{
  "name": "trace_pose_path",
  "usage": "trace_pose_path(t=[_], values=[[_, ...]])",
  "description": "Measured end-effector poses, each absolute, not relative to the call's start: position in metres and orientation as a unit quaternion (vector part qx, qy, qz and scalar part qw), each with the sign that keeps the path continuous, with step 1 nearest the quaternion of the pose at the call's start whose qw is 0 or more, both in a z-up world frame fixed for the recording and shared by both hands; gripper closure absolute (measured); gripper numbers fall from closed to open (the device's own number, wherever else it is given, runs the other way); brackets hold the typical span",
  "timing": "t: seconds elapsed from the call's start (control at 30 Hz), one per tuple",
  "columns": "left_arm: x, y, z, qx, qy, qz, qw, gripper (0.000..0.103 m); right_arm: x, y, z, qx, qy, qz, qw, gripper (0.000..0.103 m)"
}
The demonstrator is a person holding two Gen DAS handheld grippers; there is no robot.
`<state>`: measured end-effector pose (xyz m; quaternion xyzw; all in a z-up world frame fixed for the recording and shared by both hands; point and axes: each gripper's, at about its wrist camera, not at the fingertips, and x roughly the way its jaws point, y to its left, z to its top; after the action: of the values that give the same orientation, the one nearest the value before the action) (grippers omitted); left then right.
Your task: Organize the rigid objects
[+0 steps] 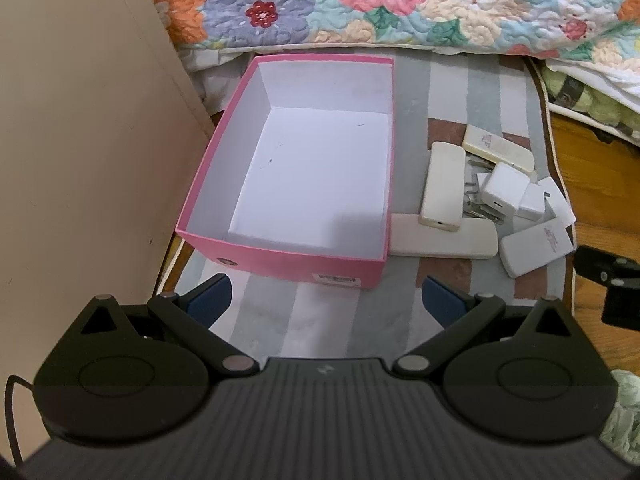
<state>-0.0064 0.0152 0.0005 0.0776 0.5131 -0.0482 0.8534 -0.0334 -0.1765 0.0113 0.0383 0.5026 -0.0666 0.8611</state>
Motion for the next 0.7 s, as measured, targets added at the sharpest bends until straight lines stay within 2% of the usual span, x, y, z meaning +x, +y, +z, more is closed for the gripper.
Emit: trace_pose_path(t=[0.37,0.7], values=[[-0.003,0.029,0.0,0.075,0.514,-0.02,0.854,0.0,-0.041,-0.165,0.024,-0.003,0.481,-0.064,0.874,0.0],[-0.008,0.037,0.007,0.069,0.505,-0.005,0.86,0.0,-0.044,-0.166,0.019,0.006,0.487,-0.061,0.871,0.0]])
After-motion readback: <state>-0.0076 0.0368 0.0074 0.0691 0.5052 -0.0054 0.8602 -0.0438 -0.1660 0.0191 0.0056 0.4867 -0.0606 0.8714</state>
